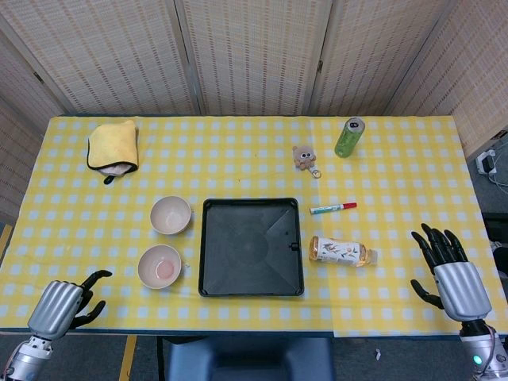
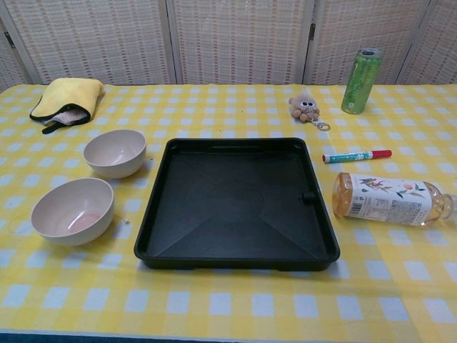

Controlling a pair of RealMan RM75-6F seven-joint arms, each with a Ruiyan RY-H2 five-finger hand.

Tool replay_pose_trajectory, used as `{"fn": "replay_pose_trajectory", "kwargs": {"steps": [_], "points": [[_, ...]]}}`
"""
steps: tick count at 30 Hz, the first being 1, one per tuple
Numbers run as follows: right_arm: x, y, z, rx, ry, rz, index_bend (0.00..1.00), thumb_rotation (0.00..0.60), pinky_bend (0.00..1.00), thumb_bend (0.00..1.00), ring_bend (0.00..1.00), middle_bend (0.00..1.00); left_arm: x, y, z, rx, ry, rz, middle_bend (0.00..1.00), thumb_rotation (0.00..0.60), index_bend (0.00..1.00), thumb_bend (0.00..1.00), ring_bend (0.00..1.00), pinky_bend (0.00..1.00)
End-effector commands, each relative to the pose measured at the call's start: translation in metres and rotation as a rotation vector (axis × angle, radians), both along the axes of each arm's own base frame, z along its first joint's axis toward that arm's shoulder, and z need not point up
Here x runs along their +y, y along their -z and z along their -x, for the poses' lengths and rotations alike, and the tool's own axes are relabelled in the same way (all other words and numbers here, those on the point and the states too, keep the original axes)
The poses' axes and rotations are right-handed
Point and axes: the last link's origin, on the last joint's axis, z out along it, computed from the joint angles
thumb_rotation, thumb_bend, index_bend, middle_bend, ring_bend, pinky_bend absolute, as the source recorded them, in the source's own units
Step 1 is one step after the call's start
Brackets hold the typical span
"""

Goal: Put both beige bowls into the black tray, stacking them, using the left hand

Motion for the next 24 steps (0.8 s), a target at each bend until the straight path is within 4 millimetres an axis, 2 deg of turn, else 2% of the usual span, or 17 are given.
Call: {"fn": "replay_pose_trajectory", "kwargs": {"steps": [1,10,14,24], "points": [[0.002,-0.002,0.0,0.001,0.009,-0.005,0.0,0.6,0.0,0.31,0.0,0.0,-0.001,0.012,0.002,0.003,-0.025,0.033,1.0,0.6,0.33,0.38,0.96,1.0],[0.0,-0.003,0.0,0.003,0.014,0.002,0.0,0.6,0.0,0.31,0.0,0.0,0.005,0.039,-0.003,0.012,0.018,0.05,1.0,0.6,0.33,0.38,0.97,1.0],[0.001,-0.004,0.0,0.001,0.012,0.007,0.0,0.6,0.0,0.31,0.0,0.0,0.011,0.048,-0.009,0.0,0.013,0.051,1.0,0.6,0.38,0.38,0.97,1.0],[-0.002,-0.002,0.001,0.009,0.023,-0.001,0.0,0.6,0.0,0.31,0.0,0.0,0.022,0.079,-0.026,0.033,0.021,0.172,1.0,0.6,0.39,0.38,0.97,1.0]]}}
